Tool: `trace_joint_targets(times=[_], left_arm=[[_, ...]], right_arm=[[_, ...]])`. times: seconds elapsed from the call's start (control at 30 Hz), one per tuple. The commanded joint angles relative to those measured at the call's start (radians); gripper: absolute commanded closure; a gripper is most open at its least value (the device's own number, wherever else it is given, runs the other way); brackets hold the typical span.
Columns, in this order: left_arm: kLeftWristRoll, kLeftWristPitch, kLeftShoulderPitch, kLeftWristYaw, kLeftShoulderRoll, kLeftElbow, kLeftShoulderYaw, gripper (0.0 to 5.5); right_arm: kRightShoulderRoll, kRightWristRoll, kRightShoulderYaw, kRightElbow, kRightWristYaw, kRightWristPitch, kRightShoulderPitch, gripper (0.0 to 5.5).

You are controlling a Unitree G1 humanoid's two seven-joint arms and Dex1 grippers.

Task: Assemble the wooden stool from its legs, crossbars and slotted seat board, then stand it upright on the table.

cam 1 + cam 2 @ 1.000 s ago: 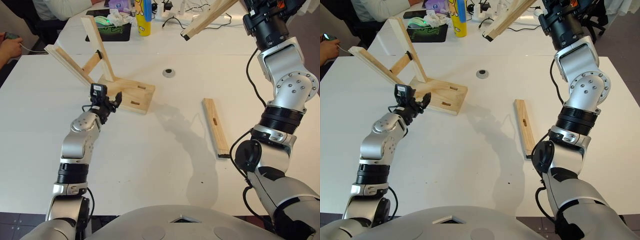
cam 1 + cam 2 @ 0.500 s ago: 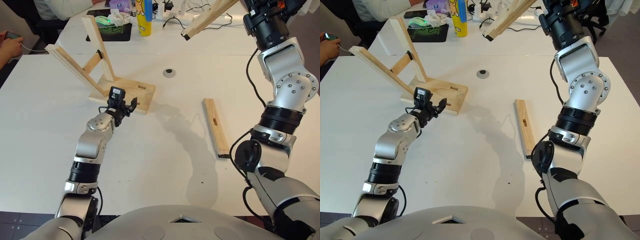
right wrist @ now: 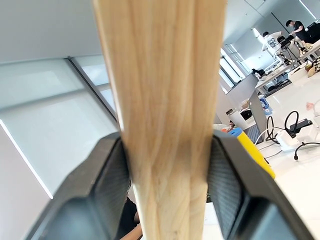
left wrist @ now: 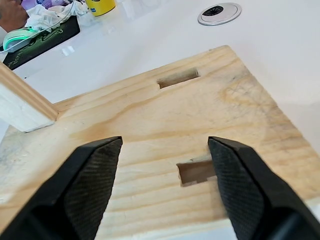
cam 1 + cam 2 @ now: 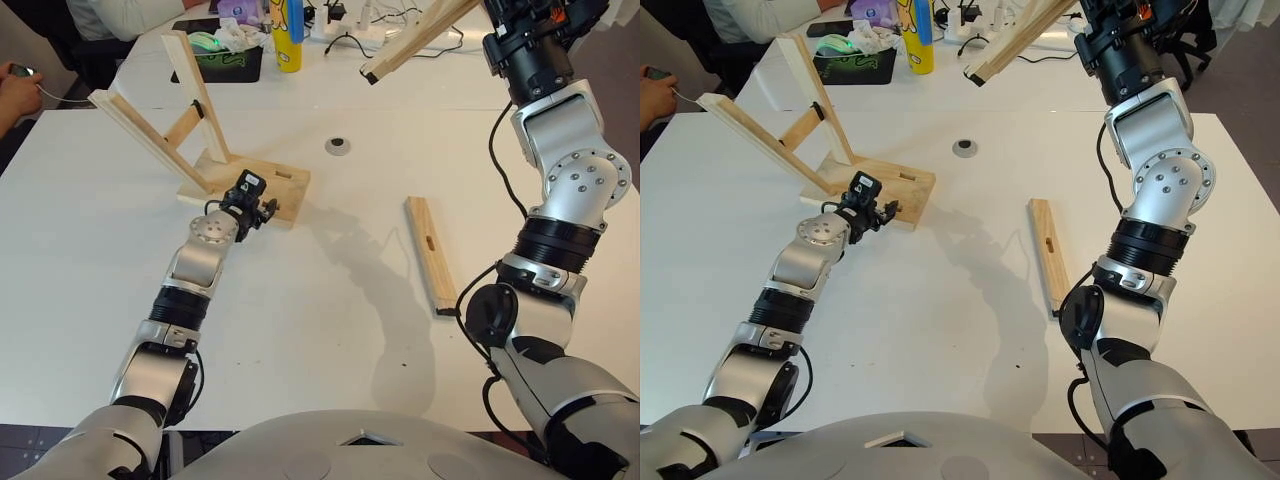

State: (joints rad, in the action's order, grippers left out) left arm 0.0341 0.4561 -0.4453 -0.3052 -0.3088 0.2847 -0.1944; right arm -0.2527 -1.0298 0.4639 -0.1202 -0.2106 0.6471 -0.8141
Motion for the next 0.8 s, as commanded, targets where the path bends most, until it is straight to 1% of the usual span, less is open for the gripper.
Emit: trace_joint_targets(times=[0.03, 0.2, 0.33, 0.47, 0.57, 0.67, 0.8], left_arm=[[0.018, 0.045, 0.078, -0.07, -0.056, -0.05, -0.021, 2.3], [0.022, 0.063, 0.14, -0.165, -0.112, -0.107, -0.052, 2.3], [0.032, 0.048, 0.145, -0.179, -0.124, -0.074, -0.057, 2.3], [0.046, -0.031, 0.102, -0.146, -0.108, -0.092, -0.041, 2.3], [0.081, -0.111, 0.054, -0.163, -0.137, -0.149, -0.057, 2.3], [0.089, -0.13, 0.005, -0.254, -0.187, -0.224, -0.066, 2.3], [0.079, -0.127, -0.044, -0.486, -0.291, -0.269, -0.125, 2.3]], right_arm=[[-0.001, -0.01, 0.004, 0.013, 0.004, -0.003, -0.008, 3.39], [-0.002, -0.011, 0.005, 0.014, 0.003, -0.003, -0.009, 3.39], [-0.003, -0.012, 0.005, 0.014, 0.002, -0.002, -0.01, 3.39], [-0.004, -0.011, 0.004, 0.012, 0.001, -0.001, -0.011, 3.39], [-0.004, -0.012, 0.005, 0.015, 0.004, -0.001, -0.01, 3.39], [-0.004, -0.013, 0.005, 0.018, 0.005, 0.0, -0.009, 3.39], [-0.003, -0.011, 0.005, 0.009, 0.002, -0.002, -0.013, 3.39]])
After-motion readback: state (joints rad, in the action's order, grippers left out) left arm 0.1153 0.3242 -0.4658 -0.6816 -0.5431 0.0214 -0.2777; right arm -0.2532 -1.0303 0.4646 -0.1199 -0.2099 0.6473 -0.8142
